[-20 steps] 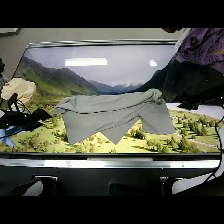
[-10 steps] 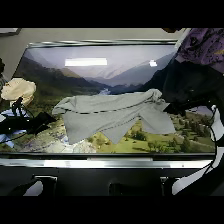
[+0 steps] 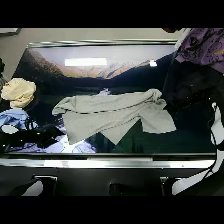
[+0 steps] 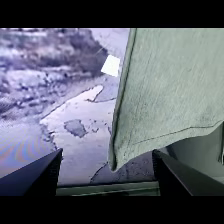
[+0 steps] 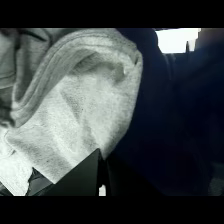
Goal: Fold the clothes and pants, and hang the long-sleeved shirts on hangers.
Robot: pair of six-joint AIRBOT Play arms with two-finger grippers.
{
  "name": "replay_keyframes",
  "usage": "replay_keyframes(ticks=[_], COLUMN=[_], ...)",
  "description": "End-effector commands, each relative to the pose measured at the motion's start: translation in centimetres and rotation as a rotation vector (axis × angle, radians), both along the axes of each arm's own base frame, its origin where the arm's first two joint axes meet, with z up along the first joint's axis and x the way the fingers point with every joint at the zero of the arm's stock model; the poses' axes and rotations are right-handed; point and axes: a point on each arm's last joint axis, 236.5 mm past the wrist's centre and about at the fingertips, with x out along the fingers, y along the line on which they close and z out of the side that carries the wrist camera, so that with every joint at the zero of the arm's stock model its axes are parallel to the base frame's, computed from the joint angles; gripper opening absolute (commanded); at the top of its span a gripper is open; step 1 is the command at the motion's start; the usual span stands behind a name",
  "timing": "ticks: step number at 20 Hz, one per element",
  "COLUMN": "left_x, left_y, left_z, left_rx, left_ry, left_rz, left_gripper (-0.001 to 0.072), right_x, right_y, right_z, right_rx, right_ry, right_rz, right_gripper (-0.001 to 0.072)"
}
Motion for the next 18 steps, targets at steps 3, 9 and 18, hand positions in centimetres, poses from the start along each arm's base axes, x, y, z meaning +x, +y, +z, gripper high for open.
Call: replay_keyframes(ticks=[3,9,18], left_x=[-1.2,2.0,22.4], left_y=[-4.0,-7.2,-0.8], left_z=[-2.1,-2.5,29.6], left_rx=[-0.053,-0.099,0.25], left_ry=[0.038,-0.019,-0.791], left_rz=[-0.077,-0.053,-0.063], left_gripper=[0.0641,0.0018,0.0014], right_x=[0.1,-0.3,10.4], right_y=[0.1,1.8,5.5], right_z=[2.3,4.1,32.1], right_rx=[-0.012,0.039,-0.086], right_ry=[-0.036,-0.024,-0.89], right_rz=[-0.004,-0.003,-0.187], right_gripper=[0.0035,0.0034,0.0032])
